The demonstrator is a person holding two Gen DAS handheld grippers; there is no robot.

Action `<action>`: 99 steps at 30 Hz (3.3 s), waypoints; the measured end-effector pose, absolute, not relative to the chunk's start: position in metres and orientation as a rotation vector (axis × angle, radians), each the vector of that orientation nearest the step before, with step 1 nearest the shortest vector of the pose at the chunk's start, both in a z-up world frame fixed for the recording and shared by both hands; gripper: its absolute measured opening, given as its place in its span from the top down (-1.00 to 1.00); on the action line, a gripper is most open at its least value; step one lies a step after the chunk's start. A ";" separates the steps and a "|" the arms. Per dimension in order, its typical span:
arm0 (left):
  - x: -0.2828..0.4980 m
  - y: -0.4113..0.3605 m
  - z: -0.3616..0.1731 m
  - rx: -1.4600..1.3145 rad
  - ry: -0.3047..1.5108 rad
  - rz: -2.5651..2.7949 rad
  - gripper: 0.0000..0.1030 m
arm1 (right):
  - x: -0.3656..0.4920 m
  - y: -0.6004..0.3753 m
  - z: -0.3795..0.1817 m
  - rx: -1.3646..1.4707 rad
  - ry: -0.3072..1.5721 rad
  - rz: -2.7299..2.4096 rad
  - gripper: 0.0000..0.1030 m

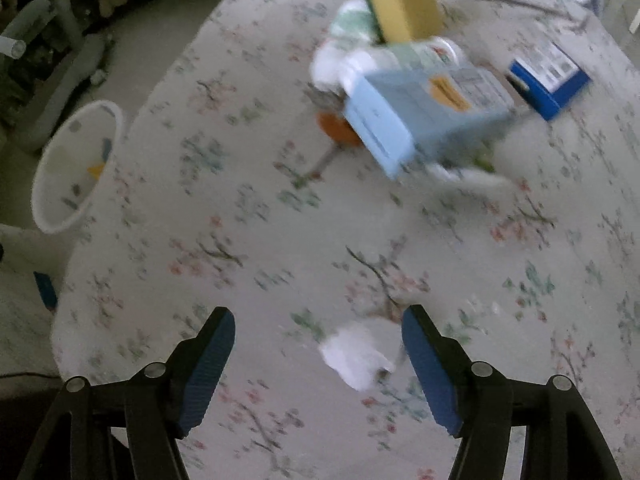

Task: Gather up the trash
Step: 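Grasp the white tissue ball on the bed with the right tool, then grasp the light blue milk carton with the left tool while the right tool holds the tissue, then drop the carton into the wastebasket with the left tool while the right tool drops the tissue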

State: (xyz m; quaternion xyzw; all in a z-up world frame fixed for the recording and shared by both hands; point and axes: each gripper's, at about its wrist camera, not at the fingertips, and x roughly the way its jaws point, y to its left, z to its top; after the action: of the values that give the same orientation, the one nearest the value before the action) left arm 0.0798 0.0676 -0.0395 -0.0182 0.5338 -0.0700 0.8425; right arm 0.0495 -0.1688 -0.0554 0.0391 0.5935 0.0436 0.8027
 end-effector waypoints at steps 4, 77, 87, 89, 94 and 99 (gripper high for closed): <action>0.078 0.057 -0.043 -0.023 1.136 -0.164 -1.00 | 0.043 -0.179 -0.071 0.090 1.306 0.100 -0.43; 0.128 -0.147 -0.001 0.027 0.824 -0.634 -0.18 | 0.054 -0.315 0.003 0.439 1.026 -0.053 0.58; 0.119 -0.048 0.018 -0.065 0.798 -0.521 -0.15 | 0.073 -0.256 0.010 0.390 1.018 0.012 0.58; 0.118 -0.028 0.019 -0.085 0.801 -0.491 -0.14 | 0.077 -0.246 0.009 0.376 1.024 0.019 0.58; 0.116 0.012 0.017 -0.115 0.802 -0.416 -0.14 | 0.085 -0.219 0.007 0.343 1.035 0.045 0.58; 0.116 0.050 0.013 -0.146 0.797 -0.328 -0.14 | 0.093 -0.190 0.008 0.328 1.034 0.088 0.58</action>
State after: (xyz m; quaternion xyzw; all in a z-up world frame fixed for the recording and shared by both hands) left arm 0.1156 0.0503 0.0134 -0.0707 0.3861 -0.1587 0.9060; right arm 0.0931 -0.1898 0.0084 0.1561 0.4918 0.0417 0.8556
